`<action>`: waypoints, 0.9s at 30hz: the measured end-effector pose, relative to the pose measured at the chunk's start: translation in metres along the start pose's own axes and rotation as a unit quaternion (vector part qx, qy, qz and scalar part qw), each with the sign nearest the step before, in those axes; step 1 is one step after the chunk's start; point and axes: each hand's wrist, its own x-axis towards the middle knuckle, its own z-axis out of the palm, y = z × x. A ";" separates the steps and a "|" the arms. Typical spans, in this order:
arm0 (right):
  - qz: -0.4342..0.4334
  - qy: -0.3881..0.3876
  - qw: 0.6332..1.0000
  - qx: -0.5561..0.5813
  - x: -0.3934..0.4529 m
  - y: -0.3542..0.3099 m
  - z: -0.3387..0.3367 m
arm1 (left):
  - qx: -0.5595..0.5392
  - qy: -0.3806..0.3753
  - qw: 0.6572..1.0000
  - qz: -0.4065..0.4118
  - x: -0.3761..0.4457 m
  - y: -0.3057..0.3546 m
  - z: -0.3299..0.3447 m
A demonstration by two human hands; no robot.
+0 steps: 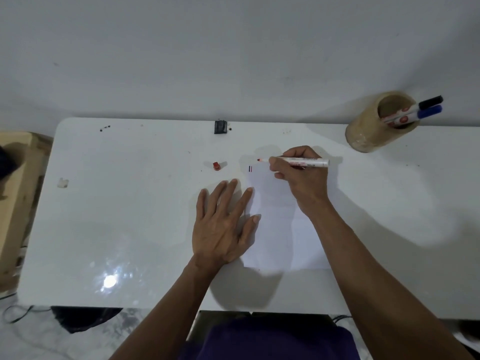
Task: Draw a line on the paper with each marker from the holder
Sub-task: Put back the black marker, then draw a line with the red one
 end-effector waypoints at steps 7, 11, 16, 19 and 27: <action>0.005 -0.028 0.995 0.099 -0.014 -0.028 -0.015 | -0.167 0.071 0.975 -0.128 0.017 -0.002 -0.017; 0.011 -0.029 0.994 0.103 -0.022 -0.030 -0.021 | -0.152 0.049 0.965 -0.209 0.052 -0.012 -0.034; 0.020 -0.004 0.995 0.099 -0.035 -0.027 -0.018 | -0.082 -0.004 0.975 -0.205 0.070 -0.028 -0.035; 0.024 0.003 0.995 0.101 -0.044 -0.025 -0.017 | -0.078 -0.004 0.974 -0.214 0.069 -0.032 -0.033; -0.025 0.026 0.994 0.103 -0.084 -0.045 -0.006 | -0.469 0.060 0.818 -0.326 0.045 -0.003 -0.079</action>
